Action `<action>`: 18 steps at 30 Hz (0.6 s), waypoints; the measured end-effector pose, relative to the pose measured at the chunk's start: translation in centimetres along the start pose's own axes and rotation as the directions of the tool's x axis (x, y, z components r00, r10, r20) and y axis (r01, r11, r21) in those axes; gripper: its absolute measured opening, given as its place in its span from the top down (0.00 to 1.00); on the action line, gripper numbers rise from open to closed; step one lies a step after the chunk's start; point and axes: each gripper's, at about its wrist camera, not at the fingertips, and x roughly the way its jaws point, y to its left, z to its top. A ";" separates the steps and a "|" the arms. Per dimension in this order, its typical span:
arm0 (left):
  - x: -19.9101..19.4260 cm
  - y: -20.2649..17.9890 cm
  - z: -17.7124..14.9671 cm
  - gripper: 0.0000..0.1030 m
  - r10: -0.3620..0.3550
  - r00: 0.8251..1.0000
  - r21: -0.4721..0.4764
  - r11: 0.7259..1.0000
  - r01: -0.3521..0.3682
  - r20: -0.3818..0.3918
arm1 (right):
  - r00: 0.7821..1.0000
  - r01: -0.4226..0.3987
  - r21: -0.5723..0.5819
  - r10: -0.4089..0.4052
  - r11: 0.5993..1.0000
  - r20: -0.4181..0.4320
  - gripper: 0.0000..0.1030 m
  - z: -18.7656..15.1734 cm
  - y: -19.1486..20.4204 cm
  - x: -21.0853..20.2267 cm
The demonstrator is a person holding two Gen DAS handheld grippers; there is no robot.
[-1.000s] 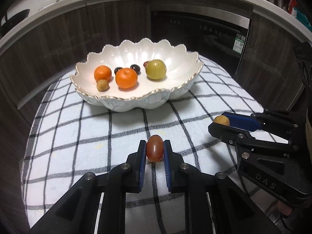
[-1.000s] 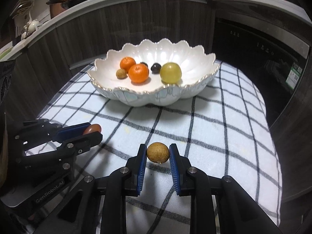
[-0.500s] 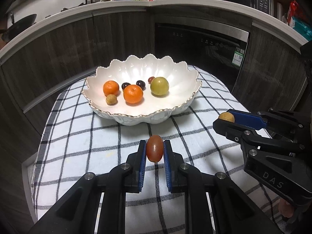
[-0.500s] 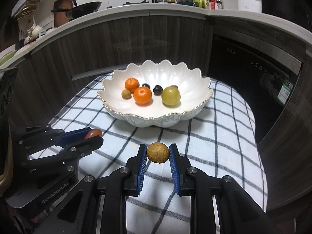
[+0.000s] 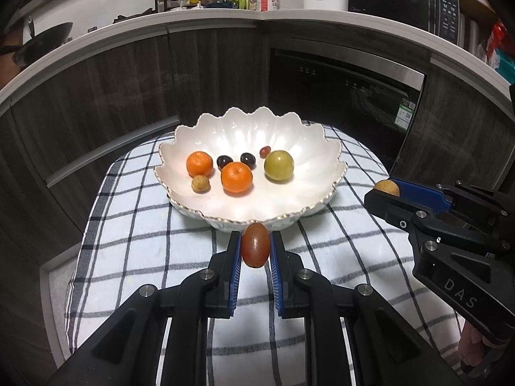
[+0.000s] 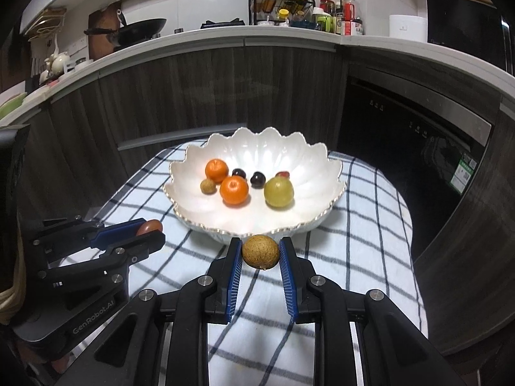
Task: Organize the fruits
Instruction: 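Carry the brown fruit in the right tool and date in the left tool over the bowl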
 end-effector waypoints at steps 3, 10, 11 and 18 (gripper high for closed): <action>0.5 0.5 0.7 0.82 0.005 1.000 -0.014 1.000 -0.005 -0.003 | 1.000 0.010 0.004 -0.010 1.000 0.004 0.76 0.7 -0.1 0.3; 1.5 1.8 2.4 0.82 0.023 1.000 -0.030 0.999 -0.023 0.004 | 1.000 0.027 0.016 -0.027 1.000 0.012 0.76 2.6 -0.4 1.6; 1.8 2.0 2.7 0.82 0.027 1.000 -0.034 0.999 -0.027 0.004 | 1.000 0.028 0.017 -0.029 0.999 0.012 0.76 2.7 -0.5 1.8; 3.4 3.1 4.0 0.82 0.046 0.999 -0.050 0.998 -0.046 -0.003 | 0.999 0.044 0.031 -0.044 0.999 0.009 0.76 4.2 -0.8 3.5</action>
